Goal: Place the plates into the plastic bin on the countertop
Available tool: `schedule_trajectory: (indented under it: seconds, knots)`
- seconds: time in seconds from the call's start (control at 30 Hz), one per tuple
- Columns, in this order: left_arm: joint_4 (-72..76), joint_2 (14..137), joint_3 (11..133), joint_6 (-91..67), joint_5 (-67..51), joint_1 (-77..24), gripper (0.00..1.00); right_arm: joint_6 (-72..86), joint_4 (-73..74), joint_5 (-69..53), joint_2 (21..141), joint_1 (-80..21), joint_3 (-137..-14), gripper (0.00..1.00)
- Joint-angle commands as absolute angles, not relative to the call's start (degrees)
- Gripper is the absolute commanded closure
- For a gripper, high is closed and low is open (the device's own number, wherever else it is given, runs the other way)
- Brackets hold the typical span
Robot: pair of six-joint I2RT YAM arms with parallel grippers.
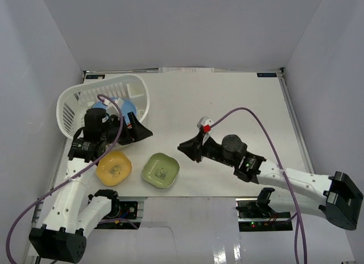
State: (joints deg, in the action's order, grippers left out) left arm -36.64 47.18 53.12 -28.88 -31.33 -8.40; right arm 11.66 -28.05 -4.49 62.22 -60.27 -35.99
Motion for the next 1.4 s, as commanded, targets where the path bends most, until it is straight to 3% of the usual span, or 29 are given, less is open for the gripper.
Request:
schedule_trajectory:
  seconds: [0.0, 0.2, 0.67, 0.9, 1.37]
  knots:
    - [-43.82, 49.12, 50.72, -24.45, -34.31, -10.53, 0.15, 15.72, -23.04, 3.42, 54.42, -60.12, -29.9, 0.76]
    - [-49.13, 51.68, 47.73, -24.26, -16.91, -14.23, 0.15, 18.54, -20.83, 5.8, 45.27, -58.98, -21.01, 0.72]
    - [-38.77, 68.72, 40.87, -30.05, -16.19, -19.16, 0.13, 16.0, -20.48, 3.78, 39.91, -58.45, -19.78, 0.71]
    - [-37.7, 69.79, 38.41, -33.66, -7.23, -26.53, 0.2, 15.12, -19.52, 3.78, 36.56, -58.18, -19.07, 0.72]
    - [-40.52, 69.43, 35.95, -50.44, 13.27, -47.37, 0.19, 14.41, -18.29, 2.72, 32.61, -58.18, -20.74, 0.71]
